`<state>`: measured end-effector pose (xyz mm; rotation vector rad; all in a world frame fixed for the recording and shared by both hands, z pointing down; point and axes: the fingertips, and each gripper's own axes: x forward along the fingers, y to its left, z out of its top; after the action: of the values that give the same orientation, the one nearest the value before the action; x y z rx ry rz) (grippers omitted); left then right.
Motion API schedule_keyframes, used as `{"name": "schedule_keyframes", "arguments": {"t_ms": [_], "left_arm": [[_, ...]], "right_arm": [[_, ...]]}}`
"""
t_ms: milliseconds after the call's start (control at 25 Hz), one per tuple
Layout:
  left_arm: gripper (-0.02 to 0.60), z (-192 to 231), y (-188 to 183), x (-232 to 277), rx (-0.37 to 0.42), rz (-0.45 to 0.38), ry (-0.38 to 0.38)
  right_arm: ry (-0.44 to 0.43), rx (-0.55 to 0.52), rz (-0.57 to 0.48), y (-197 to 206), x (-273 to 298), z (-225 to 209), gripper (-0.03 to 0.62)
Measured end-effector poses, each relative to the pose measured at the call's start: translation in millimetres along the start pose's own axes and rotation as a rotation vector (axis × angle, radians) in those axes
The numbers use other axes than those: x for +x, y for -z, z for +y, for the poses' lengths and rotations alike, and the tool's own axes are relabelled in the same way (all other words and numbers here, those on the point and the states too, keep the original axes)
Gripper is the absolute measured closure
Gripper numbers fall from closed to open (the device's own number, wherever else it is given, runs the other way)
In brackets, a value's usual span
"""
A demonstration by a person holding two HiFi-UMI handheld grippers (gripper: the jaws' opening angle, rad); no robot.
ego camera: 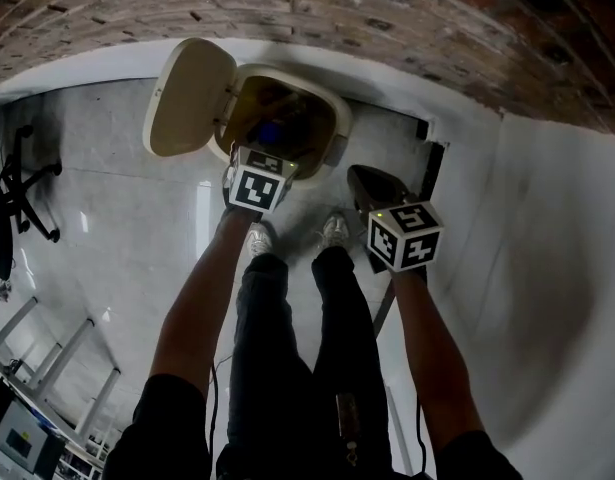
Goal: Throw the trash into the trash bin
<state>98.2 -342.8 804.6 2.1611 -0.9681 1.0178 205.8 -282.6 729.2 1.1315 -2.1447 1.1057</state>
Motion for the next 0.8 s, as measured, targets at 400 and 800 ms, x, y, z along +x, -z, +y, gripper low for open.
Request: {"name": "schedule_keyframes", "arguments": {"t_ms": [400,800], "left_arm": [[0.541,18,-8,-93,-0.053,-0.132,-0.062],[0.577,88,22,-199,-0.149,-0.227,-0.196]], "right_arm": [[-0.038,-0.03,-0.036,-31,11,40,0.592],[-0.1,-0.083,-0.04,-44,29,111,0.592]]}}
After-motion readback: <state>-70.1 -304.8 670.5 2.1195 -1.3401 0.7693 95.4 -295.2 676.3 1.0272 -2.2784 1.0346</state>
